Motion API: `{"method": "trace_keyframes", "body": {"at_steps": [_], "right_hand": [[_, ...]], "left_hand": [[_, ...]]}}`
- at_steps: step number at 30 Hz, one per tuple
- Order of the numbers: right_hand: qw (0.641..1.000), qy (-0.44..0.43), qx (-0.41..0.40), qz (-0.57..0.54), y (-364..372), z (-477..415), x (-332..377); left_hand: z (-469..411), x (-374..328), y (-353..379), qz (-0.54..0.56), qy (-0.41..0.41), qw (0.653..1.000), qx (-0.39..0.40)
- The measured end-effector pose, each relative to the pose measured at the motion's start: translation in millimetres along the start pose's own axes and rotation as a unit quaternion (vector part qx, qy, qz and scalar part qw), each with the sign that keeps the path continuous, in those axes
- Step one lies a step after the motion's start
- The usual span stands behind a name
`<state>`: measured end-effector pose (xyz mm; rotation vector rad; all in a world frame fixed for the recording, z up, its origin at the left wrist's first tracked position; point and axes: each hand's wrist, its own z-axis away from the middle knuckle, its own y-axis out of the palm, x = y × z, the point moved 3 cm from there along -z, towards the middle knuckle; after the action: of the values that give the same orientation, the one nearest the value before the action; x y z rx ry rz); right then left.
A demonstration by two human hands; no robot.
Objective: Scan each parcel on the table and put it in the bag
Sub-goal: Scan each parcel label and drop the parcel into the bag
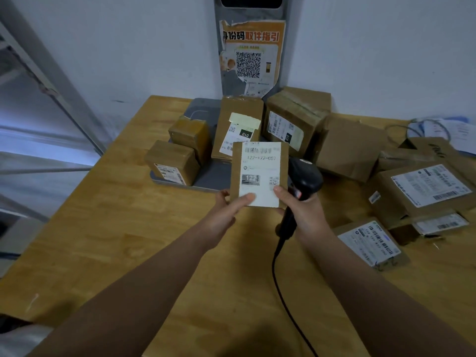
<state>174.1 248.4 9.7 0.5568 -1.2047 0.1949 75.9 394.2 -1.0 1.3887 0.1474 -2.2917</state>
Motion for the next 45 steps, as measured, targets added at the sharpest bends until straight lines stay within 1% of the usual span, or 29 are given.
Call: {"method": "trace_keyframes", "body": {"at_steps": [2, 4, 7, 9, 11, 12, 13, 16, 18, 21, 30, 34, 39, 45], "right_hand": [[0.999, 0.023, 0.007, 0.021, -7, -2, 2], [0.997, 0.041, 0.027, 0.054, -9, -3, 3], [0.993, 0.070, 0.040, 0.089, -9, -6, 0], [0.989, 0.092, 0.000, 0.112, -8, -9, -3], [0.979, 0.086, -0.073, 0.167, -6, -8, 0], [0.975, 0.073, -0.091, 0.190, -4, -5, 2], [0.973, 0.059, -0.087, 0.208, 0, -1, 5], [0.956, 0.028, 0.000, 0.293, 15, 17, 9], [0.942, 0.016, 0.031, 0.332, 24, 28, 11], [0.936, 0.010, 0.030, 0.350, 31, 32, 14], [0.918, 0.048, 0.034, 0.392, 43, 24, 29], [0.912, 0.033, 0.050, 0.405, 48, 27, 36], [0.893, 0.036, 0.069, 0.444, 52, 28, 53], [0.892, 0.023, 0.070, 0.447, 56, 29, 66]], "left_hand": [[-4, -7, -9, -0.015, 0.009, 1.000, -0.021], [-9, -17, -18, -0.004, 0.020, 0.999, -0.039], [-12, -27, -29, -0.032, 0.004, 0.999, -0.015], [-13, -26, -37, -0.068, -0.003, 0.998, -0.009], [-14, -23, -45, -0.096, 0.013, 0.994, -0.048], [-15, -20, -50, -0.101, 0.020, 0.992, -0.072], [-15, -17, -53, -0.100, 0.026, 0.991, -0.090], [-13, -8, -59, -0.096, 0.040, 0.988, -0.116], [-13, -3, -62, -0.097, 0.042, 0.986, -0.131], [-13, 0, -62, -0.095, 0.033, 0.985, -0.143], [-17, 4, -61, -0.087, -0.027, 0.984, -0.156], [-17, 5, -61, -0.088, -0.024, 0.985, -0.145], [-16, 2, -60, -0.079, -0.021, 0.985, -0.149], [-13, 0, -58, -0.080, -0.019, 0.985, -0.151]]}}
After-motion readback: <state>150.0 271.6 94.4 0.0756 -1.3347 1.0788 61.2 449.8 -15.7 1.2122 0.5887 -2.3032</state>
